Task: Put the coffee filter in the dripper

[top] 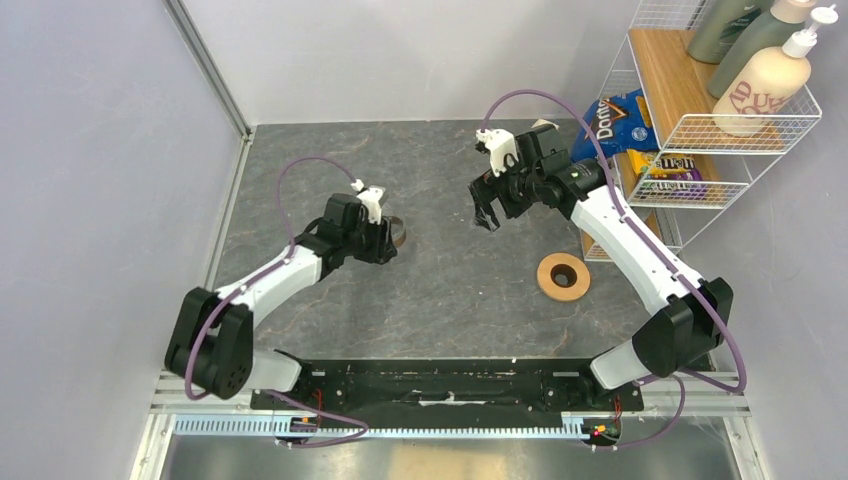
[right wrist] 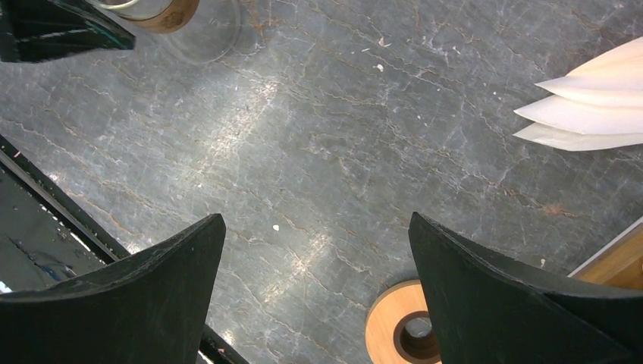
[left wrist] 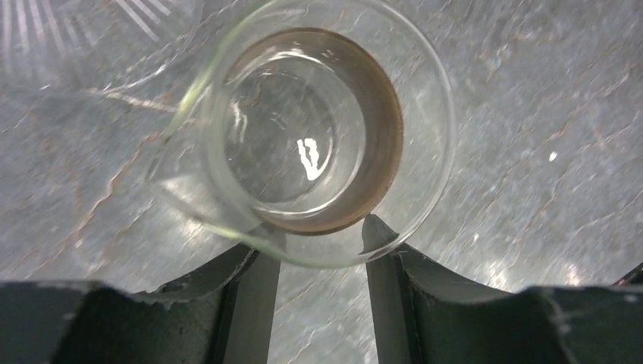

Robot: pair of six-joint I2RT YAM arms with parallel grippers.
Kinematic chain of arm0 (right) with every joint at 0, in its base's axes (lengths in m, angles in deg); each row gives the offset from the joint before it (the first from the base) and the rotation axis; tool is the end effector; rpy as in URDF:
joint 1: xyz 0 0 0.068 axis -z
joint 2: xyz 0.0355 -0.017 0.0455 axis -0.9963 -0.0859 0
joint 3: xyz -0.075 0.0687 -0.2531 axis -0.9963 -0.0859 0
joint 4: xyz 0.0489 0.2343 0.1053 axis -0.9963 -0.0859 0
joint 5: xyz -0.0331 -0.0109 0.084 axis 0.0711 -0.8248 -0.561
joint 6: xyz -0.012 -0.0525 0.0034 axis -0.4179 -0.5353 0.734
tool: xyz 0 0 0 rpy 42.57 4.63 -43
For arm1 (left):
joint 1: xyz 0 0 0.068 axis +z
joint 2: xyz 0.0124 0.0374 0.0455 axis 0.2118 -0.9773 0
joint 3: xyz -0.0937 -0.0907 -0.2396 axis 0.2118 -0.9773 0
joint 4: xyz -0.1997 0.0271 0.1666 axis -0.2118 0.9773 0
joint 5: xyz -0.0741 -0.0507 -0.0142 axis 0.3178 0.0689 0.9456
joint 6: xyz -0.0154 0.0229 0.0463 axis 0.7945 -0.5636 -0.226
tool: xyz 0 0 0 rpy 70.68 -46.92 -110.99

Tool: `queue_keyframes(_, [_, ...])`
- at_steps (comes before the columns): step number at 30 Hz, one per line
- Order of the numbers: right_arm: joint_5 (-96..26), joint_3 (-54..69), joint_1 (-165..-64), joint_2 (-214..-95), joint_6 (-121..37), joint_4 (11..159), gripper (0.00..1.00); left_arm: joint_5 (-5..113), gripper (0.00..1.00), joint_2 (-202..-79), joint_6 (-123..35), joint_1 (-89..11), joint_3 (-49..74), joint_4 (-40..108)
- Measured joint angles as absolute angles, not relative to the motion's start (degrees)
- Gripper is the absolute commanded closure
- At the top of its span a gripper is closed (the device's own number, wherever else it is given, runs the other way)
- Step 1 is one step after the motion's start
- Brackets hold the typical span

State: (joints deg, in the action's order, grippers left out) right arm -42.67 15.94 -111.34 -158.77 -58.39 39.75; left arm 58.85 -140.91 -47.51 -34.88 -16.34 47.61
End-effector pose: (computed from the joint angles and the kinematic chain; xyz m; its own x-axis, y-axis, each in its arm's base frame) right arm 0.2811 0.1491 0.3515 -0.5520 -0.4505 -0.7017 -0.6870 0.7226 0.0766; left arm 0.2485 -0.1122 0.2136 -0.7044 0.1505 -0.6937 0.4320 0.8663 -0.2508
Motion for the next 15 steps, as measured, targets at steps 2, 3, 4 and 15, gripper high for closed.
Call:
queue_keyframes(2, [-42.69, 16.49, -110.68, -159.23, -58.23, 39.40, 0.01, 57.91, 0.48, -144.12, -44.69, -36.39, -14.79, 45.62])
queue_keyframes(3, [-42.71, 16.80, -110.29, -159.51, -58.02, 39.18, 0.01, 57.49, 0.48, -145.46, -43.33, -37.20, -14.02, 44.50])
queue_keyframes(4, [-42.74, 17.04, -109.91, -159.75, -57.82, 39.03, 0.01, 56.81, 0.48, -146.55, -42.02, -38.20, -13.30, 43.54])
queue_keyframes(15, [-43.68, 18.54, -106.92, -162.55, -56.81, 37.93, 0.01, 56.13, 0.23, -152.82, -35.44, -46.86, -6.55, 36.04])
